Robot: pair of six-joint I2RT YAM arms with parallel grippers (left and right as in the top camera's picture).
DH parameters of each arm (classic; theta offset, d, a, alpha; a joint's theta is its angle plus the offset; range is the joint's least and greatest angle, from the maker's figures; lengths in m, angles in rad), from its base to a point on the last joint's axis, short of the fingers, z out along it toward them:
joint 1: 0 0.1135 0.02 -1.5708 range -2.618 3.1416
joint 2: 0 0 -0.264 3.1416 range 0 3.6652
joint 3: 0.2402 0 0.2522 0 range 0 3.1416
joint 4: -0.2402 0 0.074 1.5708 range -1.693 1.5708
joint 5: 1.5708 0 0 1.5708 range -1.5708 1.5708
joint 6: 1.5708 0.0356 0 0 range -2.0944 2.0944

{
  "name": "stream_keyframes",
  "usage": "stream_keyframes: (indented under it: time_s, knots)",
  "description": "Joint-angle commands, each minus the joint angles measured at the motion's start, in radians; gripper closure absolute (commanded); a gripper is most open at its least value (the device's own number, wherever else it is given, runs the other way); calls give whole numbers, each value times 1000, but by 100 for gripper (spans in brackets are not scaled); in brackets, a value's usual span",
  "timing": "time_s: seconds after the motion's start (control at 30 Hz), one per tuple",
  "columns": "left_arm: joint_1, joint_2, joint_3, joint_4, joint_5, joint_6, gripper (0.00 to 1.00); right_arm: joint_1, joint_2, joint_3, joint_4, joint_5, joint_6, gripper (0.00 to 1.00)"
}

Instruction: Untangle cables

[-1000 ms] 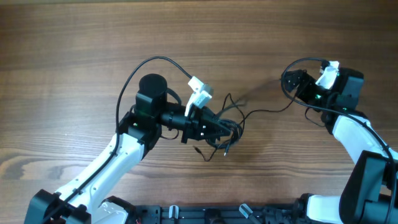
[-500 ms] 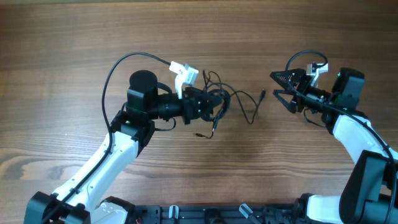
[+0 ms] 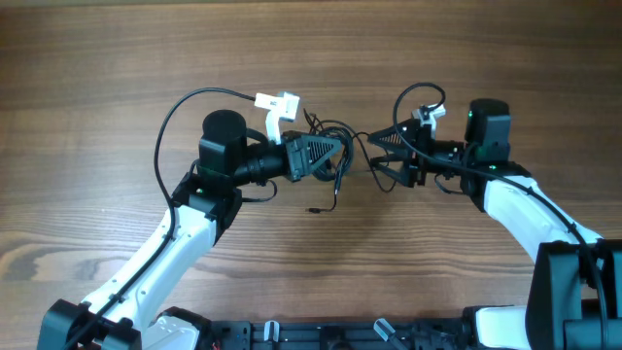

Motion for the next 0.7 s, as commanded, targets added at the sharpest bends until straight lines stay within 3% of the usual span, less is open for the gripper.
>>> stream_keyframes:
  time_s: [0.0,0.37,0.5,0.57,0.67]
  knots:
    - [4,-22,3,10,84,97,96,14,19,5,30,-39,137,24]
    - [-25,-22,3,10,89,108,96,117,19,5,86,-10,246,25]
    - [-42,-22,3,10,88,108,96,125,19,5,135,-11,285,38]
    - [-42,-22,3,14,84,108,96,140,19,5,137,-11,286,57]
    - [-42,-22,3,51,84,107,96,161,19,5,136,-11,306,76]
